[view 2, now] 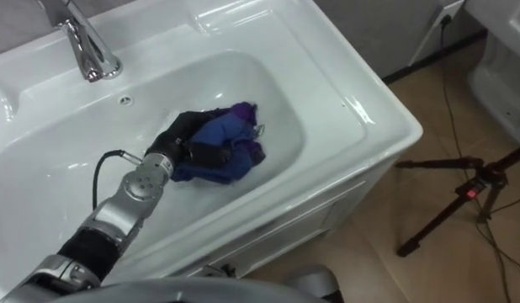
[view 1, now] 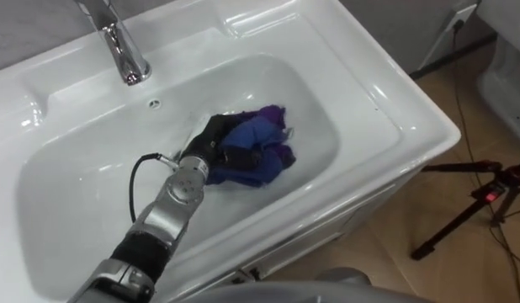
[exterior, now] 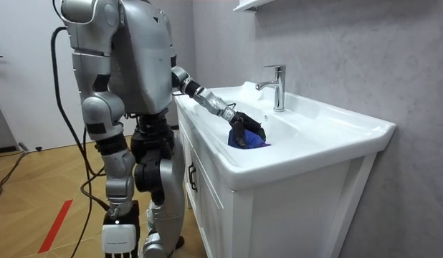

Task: Wipe basin

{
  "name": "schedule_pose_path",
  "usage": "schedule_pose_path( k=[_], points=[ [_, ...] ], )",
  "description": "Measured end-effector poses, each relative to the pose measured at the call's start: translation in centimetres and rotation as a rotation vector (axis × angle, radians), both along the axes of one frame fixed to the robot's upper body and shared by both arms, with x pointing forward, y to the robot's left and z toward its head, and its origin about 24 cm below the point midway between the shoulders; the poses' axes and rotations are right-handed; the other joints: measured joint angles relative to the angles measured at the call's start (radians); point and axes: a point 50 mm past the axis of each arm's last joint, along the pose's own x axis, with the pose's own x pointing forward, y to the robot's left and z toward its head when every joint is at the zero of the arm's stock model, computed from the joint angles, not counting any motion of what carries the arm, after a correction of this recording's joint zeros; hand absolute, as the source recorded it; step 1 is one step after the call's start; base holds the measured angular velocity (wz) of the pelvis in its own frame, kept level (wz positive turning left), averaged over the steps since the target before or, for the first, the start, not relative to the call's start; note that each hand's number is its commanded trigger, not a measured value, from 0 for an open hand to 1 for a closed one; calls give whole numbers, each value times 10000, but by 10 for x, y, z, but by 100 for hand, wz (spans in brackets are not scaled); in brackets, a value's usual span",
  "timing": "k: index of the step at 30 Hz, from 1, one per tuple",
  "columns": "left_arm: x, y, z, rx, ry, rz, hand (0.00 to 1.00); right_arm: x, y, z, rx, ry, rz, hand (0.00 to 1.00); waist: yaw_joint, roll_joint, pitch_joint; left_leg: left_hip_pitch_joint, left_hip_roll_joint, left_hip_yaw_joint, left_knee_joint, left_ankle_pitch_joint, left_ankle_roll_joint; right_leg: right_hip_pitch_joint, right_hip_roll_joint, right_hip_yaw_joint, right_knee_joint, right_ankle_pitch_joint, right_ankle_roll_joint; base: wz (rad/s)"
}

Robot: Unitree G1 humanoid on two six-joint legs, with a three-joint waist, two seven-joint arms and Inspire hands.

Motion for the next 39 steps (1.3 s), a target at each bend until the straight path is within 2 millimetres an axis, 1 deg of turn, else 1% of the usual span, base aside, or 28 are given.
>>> schedule_pose_path(
  k=[3,7,12,13,20,24,25,26,27,28,30,32,33,35,37,38,39],
  points=[
    [2,0,1,346,-10,-102,100,0,-1,0,-14,118,91,0,-117,-6,-1,32,-10,-4,6,1,3,29,-8,36,-5,-2,2,0],
    [3,-4,4,693,-120,-334,100,1,-1,0,-24,145,110,0,-188,-39,1,-45,-32,-6,147,3,7,17,-33,100,-7,-7,11,0],
    [4,-5,6,922,-184,-401,100,1,-1,0,-31,158,107,0,-210,-48,-3,-86,-25,-7,167,3,7,-26,-28,93,14,-7,10,0],
    [4,-5,6,956,-184,-401,100,-3,-1,0,-30,238,74,0,-220,-49,-4,-89,-25,-7,167,3,7,-28,-28,98,12,-7,10,0],
    [5,-6,7,1495,-248,-625,100,-6,-2,1,18,379,12,0,-260,-54,-7,20,-25,-3,138,4,7,80,-14,110,5,-5,10,0],
    [-5,-2,-2,2185,-102,-784,100,-17,-3,1,0,604,-184,0,-210,-108,-22,311,-15,48,70,3,6,346,6,169,-141,-9,5,-7],
    [-5,-2,-4,2423,-143,-919,100,-21,-2,1,50,663,-251,0,-51,-147,-12,445,2,136,56,3,6,401,24,226,-119,-13,-2,-19],
    [-6,-1,-6,2510,-136,-932,100,-22,-2,1,74,698,-297,0,5,-168,-23,504,16,212,51,3,5,438,42,274,-125,-14,-6,-29],
    [-8,4,-10,2608,-70,-773,100,-22,-2,1,73,636,-359,0,123,-222,-54,567,28,255,44,2,4,486,70,398,-118,-23,-21,-26],
    [-10,6,-13,2713,-30,-668,100,-23,-3,2,61,615,-443,0,159,-269,-83,605,37,264,41,1,2,507,90,451,-120,-24,-23,-17],
    [-11,11,-15,2984,-70,-499,100,-24,-3,2,29,569,-533,0,182,-312,-111,623,43,270,-13,1,2,513,102,440,-108,-25,-24,0],
    [-14,19,-18,3345,-88,-294,100,-22,-5,2,-8,435,-691,0,301,-321,-123,634,69,303,-78,0,3,432,146,500,-64,-17,-34,-7],
    [-17,26,-20,3728,-108,-89,100,-20,-6,2,-26,333,-735,0,385,-324,-131,636,98,340,-99,-2,0,408,187,543,-73,15,-45,-11],
    [-23,39,-24,4222,-30,337,100,-18,-7,3,-71,203,-905,0,527,-295,-179,640,153,348,-160,-19,-25,391,263,584,-84,57,-81,-9],
    [-34,65,-29,5118,114,945,100,-16,-14,4,-259,5,-1031,0,794,-178,-270,633,248,396,-188,-29,-77,331,364,621,-112,144,-179,-15],
    [-38,72,-31,5379,178,1122,100,-15,-16,5,-363,-7,-1011,0,826,-169,-296,633,265,387,-191,-27,-94,338,379,608,-124,150,-190,-5],
    [-44,84,-32,5849,172,1476,100,-14,-21,6,-601,-54,-960,0,909,-130,-320,640,295,365,-187,-15,-117,362,402,574,-123,159,-210,0]
  ],
)
